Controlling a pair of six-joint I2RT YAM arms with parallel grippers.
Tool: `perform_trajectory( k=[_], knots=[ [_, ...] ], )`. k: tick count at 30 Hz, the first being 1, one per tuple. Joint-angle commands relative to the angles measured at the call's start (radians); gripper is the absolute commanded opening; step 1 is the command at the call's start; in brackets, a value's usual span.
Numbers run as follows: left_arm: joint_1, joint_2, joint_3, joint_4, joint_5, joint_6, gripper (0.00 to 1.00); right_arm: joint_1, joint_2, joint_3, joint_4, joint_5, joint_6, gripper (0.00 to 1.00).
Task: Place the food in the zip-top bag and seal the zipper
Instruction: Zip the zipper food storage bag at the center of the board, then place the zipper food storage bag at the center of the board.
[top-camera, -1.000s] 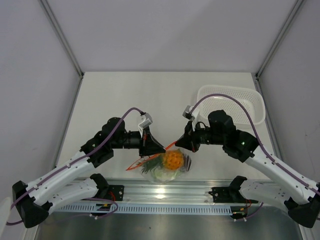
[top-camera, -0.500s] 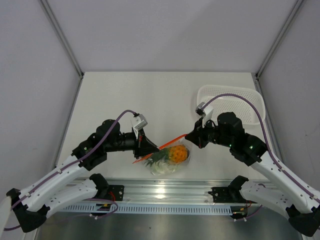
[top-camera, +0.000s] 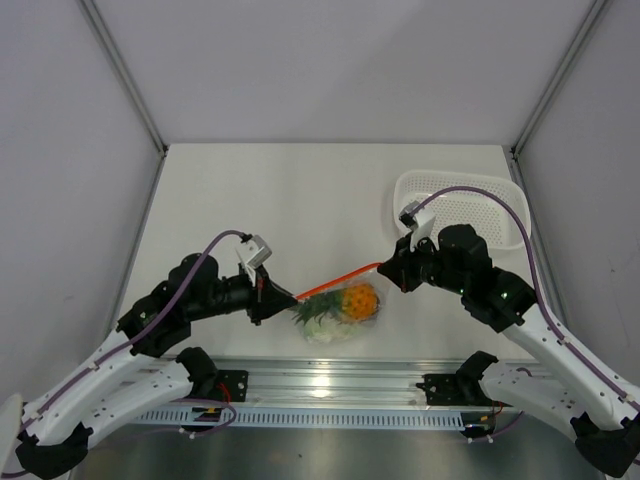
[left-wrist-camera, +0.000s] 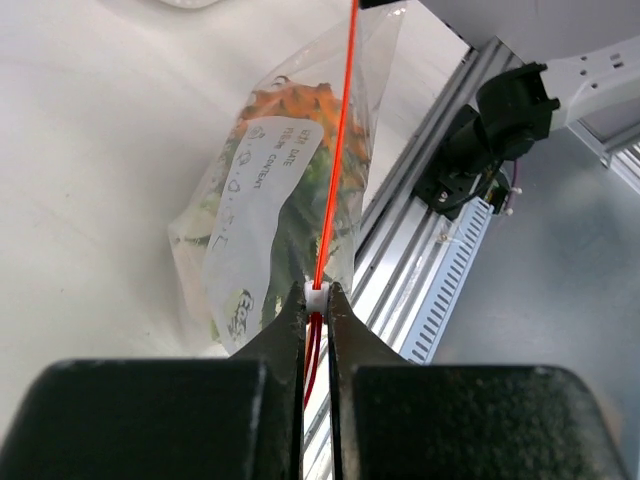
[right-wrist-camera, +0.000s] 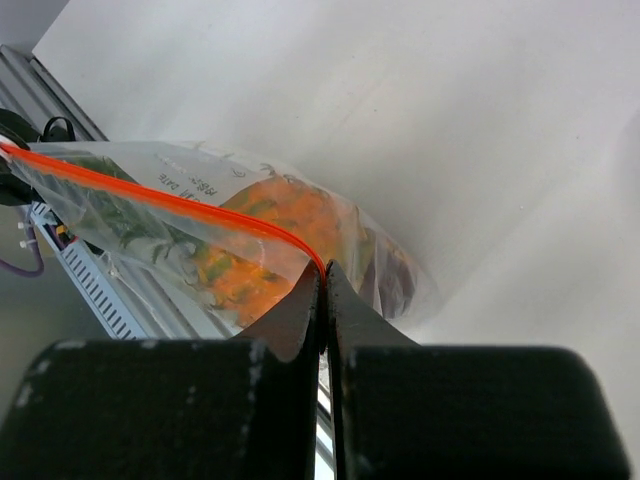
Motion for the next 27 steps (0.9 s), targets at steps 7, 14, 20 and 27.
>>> perform_trajectory(
  k=[7,14,20,27],
  knots=[
    [-0.001,-0.14,-0.019,-0.089,-0.254,-0.181,0.01,-0.021,-0.001,-0.025,0.035,0.084,0.014,0.0],
    [-0.001,-0.228,-0.062,-0.126,-0.34,-0.233,0.0,-0.023,0.013,-0.031,0.044,0.084,0.019,0.0],
    [-0.001,-0.239,-0.068,-0.141,-0.34,-0.235,0.01,-0.026,0.033,-0.034,0.078,0.054,0.028,0.0],
    [-0.001,-0.222,-0.068,-0.117,-0.345,-0.224,0.99,-0.024,0.148,-0.002,0.158,-0.023,0.068,0.0]
  ],
)
